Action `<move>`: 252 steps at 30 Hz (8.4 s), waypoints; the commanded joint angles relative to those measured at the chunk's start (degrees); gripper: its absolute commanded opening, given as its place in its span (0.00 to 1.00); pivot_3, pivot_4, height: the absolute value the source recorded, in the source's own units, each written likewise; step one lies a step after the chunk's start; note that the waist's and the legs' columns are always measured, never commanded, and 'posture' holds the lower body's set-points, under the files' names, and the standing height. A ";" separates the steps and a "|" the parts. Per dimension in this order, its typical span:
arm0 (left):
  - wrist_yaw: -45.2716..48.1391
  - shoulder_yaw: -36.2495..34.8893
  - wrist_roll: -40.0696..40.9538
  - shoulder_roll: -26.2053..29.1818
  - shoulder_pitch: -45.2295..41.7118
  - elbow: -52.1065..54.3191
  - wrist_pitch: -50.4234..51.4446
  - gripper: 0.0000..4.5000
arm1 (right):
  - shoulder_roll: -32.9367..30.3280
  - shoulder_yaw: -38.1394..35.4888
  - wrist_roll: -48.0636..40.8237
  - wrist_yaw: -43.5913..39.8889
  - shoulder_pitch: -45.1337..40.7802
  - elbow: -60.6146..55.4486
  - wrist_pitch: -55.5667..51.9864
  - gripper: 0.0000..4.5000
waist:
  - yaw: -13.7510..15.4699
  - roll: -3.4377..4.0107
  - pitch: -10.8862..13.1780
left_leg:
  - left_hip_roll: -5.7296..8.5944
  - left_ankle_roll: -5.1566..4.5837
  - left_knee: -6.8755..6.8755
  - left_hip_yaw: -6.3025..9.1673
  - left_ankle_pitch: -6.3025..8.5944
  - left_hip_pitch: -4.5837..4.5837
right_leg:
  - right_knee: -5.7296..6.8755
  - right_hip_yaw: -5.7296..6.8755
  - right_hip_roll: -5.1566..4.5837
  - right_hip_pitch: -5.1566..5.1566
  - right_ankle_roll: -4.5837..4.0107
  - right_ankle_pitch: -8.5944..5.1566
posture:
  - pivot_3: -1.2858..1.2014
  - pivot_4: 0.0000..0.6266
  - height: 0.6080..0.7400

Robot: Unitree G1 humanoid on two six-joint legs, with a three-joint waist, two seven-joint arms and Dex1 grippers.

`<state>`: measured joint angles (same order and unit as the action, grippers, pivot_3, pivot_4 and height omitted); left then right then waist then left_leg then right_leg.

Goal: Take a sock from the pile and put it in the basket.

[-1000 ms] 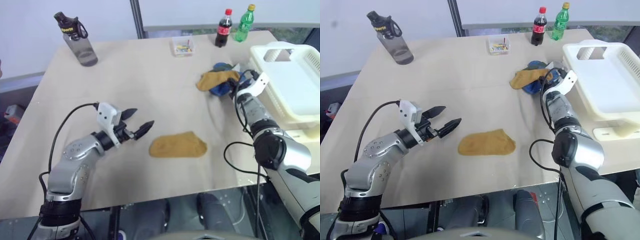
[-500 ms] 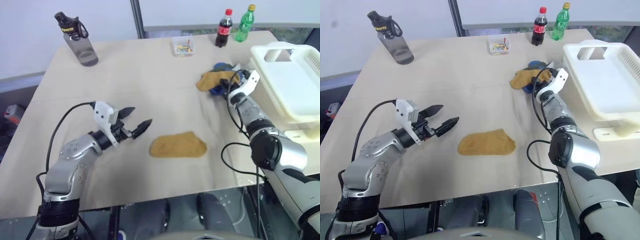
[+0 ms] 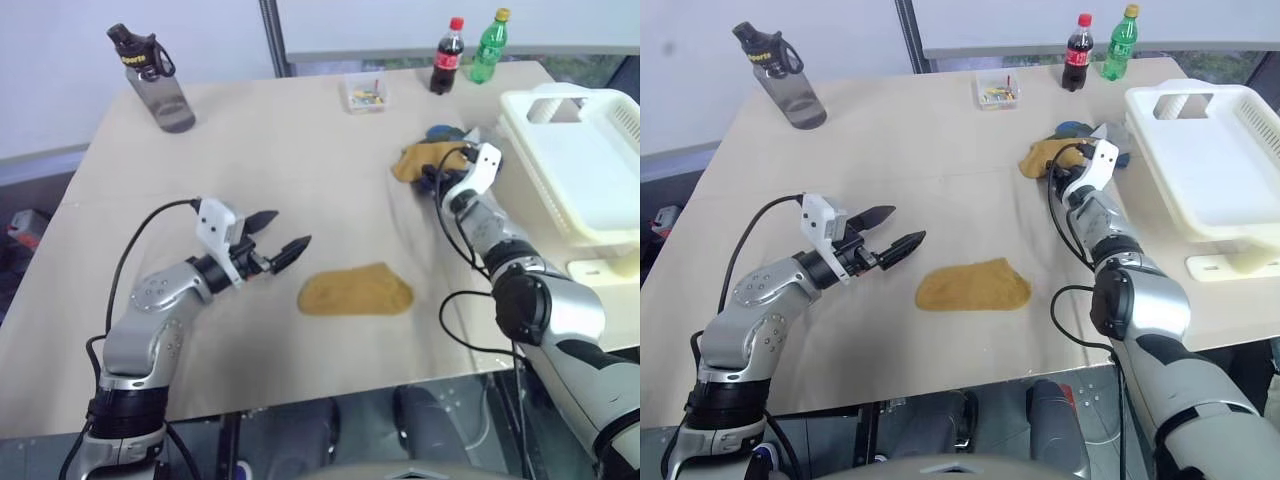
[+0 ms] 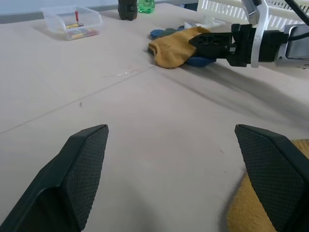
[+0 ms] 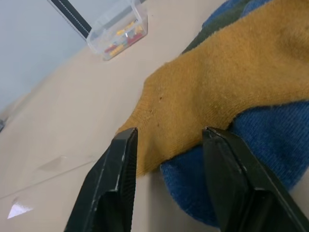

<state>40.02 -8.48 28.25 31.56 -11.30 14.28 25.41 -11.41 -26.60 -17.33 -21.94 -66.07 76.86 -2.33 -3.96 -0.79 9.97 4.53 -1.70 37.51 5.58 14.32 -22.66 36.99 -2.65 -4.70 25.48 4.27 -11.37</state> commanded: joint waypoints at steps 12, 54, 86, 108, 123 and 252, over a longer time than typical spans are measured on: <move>1.07 -1.44 -0.20 0.78 1.49 0.10 -2.85 1.00 | 1.55 1.72 1.25 1.66 0.05 -1.71 -0.85 0.49 | -0.01 0.00 0.00 | 0.00 0.00 0.00 0.01 0.00 0.00 | 0.01 0.00 0.00 0.00 0.00 0.00 | 0.52 0.24 1.00; 0.07 -1.00 0.46 0.59 1.07 2.32 -1.26 1.00 | 3.96 -5.55 -5.00 -5.10 0.56 -2.87 6.48 0.01 | 0.00 0.01 0.00 | 0.00 0.00 0.00 0.02 0.00 0.00 | 0.01 0.01 0.00 0.00 0.00 0.00 | 0.52 0.24 1.00; 4.91 11.92 -11.55 -7.62 -23.13 -28.88 -7.57 1.00 | -1.57 32.69 3.50 -1.87 51.14 -103.90 -32.72 0.43 | 3.25 0.06 -0.12 | 0.13 0.08 0.46 0.34 -0.05 -0.08 | 0.42 0.30 -0.02 -0.02 -0.04 0.02 | 0.52 0.24 1.00; -6.36 11.94 -24.92 -23.83 -52.55 -80.37 -21.67 0.24 | -21.49 21.73 9.24 -1.39 66.04 -131.10 -42.39 1.00 | 3.08 -0.20 -0.04 | 0.20 -0.23 0.80 0.42 0.13 -0.13 | 0.13 0.50 -0.03 -0.35 0.15 0.08 | 0.52 0.24 1.00; 17.06 5.20 -13.42 3.45 -16.13 -25.45 -2.58 0.24 | -22.45 28.05 3.93 -8.88 63.02 -126.40 -37.62 1.00 | 2.71 -0.21 -0.04 | 0.01 -0.24 0.75 0.44 0.15 -0.11 | 0.06 0.45 -0.02 -0.35 0.11 0.09 | 0.52 0.24 1.00; 20.73 9.42 10.23 14.36 -9.99 -3.51 28.39 0.38 | -20.30 22.28 -5.23 -3.13 68.06 -131.62 -52.03 0.28 | 3.21 -0.12 0.08 | 0.20 -0.25 0.69 1.10 0.16 -0.08 | -0.24 1.13 -0.20 -0.72 0.17 0.01 | 0.52 0.24 1.00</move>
<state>58.92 2.08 36.67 45.44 -20.42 10.32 52.74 -31.11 -2.19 -20.79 -23.24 2.07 -52.22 -55.85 -0.75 -0.91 10.04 4.73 -1.95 38.21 6.69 14.48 -22.71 36.75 -1.51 -4.89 24.71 4.45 -11.37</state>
